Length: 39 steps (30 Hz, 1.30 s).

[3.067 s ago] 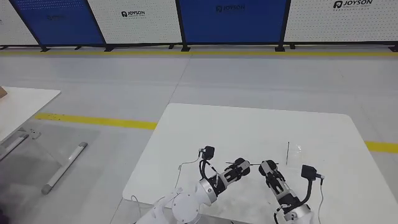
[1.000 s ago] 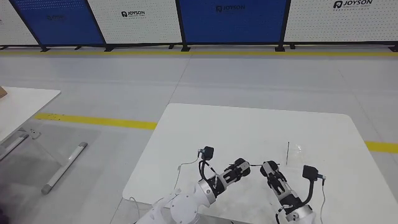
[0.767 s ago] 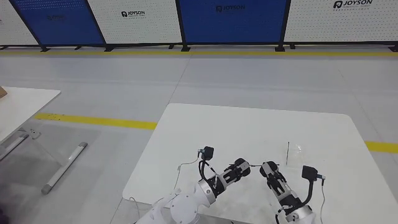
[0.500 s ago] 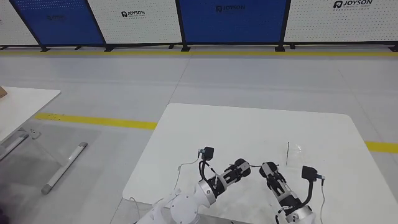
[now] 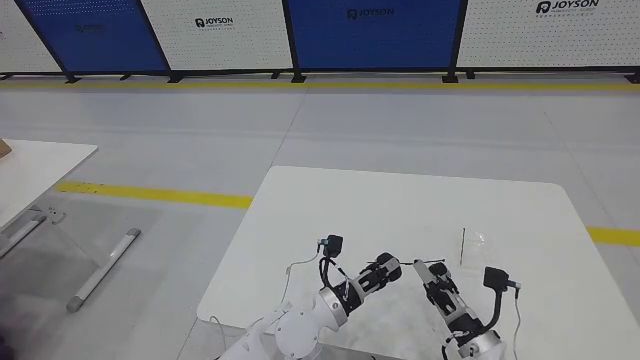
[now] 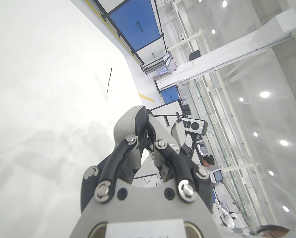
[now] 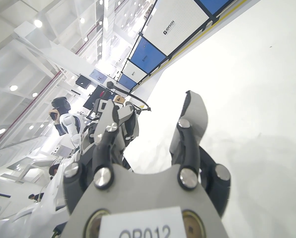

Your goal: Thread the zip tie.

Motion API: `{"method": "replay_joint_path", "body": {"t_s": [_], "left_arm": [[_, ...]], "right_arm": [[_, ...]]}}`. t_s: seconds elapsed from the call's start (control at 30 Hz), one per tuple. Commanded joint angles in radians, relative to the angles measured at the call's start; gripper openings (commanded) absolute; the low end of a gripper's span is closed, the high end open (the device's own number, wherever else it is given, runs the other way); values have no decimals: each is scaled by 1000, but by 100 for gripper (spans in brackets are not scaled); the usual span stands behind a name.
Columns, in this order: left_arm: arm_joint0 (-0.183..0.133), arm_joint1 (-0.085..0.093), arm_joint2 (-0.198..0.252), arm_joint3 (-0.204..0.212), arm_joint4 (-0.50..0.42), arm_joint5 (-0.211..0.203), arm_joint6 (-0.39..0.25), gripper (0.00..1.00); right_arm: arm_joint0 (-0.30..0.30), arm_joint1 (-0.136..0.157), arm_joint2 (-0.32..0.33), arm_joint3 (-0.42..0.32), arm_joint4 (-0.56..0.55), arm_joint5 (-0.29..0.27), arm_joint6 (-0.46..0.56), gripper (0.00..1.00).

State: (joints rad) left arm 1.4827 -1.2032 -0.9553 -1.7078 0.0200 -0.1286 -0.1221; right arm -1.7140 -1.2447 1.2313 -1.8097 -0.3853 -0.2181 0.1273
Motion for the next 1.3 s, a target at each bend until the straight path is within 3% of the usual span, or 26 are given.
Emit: {"method": "replay_joint_path", "body": {"t_s": [0.0, 0.23, 0.27, 0.3, 0.7, 1.27], "left_arm": [[-1, -1, 0, 1, -4, 3, 1, 0], [1, -2, 3, -4, 5, 6, 4, 0], [2, -2, 4, -6, 7, 5, 4, 0], [4, -1, 4, -8, 12, 3, 3, 0], [20, 2, -1, -24, 50, -11, 15, 0], [20, 2, 6, -23, 46, -50, -24, 0]], "right_arm": [[-5, 1, 4, -4, 1, -4, -5, 40], [-18, 2, 16, -12, 8, -11, -16, 18], [-19, 2, 16, -13, 8, -11, -17, 12], [-19, 2, 17, -15, 7, -10, -18, 0], [-22, 2, 15, -26, -4, -4, -30, 0], [-22, 7, 19, -28, 14, -28, 27, 0]]}}
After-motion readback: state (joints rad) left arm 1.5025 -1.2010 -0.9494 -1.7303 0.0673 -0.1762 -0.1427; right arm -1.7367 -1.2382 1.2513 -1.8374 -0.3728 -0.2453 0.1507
